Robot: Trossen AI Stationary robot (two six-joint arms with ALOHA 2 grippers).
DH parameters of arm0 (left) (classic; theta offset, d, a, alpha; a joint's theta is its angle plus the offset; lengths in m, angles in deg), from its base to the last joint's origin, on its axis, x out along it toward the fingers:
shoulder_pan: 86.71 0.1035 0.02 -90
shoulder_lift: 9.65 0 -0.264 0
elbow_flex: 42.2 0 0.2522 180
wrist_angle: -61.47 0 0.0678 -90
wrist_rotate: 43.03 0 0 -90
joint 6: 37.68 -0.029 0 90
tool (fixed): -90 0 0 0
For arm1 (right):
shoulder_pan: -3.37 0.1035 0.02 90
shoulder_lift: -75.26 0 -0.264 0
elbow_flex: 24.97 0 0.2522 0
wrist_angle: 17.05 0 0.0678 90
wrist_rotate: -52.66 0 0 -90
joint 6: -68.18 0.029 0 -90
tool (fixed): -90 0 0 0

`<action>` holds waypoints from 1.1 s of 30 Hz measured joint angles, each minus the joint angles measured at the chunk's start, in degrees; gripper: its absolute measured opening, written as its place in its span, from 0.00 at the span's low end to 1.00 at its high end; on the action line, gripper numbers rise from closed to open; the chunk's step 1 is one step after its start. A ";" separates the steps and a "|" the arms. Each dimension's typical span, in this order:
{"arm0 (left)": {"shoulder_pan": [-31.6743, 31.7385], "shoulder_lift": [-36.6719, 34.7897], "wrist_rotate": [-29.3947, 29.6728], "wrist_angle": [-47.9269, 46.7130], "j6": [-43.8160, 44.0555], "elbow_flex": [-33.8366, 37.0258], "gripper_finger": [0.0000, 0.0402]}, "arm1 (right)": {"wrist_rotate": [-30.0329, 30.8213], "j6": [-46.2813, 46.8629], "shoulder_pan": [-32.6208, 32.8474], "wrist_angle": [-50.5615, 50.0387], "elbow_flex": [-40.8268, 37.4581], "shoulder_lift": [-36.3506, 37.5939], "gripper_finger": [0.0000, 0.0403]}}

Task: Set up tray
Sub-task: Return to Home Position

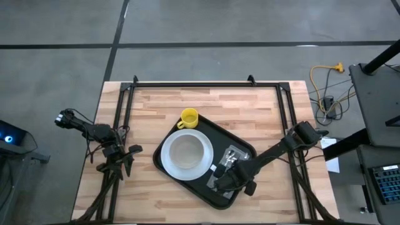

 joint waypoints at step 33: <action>-0.02 0.02 0.00 0.01 -0.02 0.00 0.28 | 7.68 -166.87 -4.92 1.93 -1.01 51.62 0.27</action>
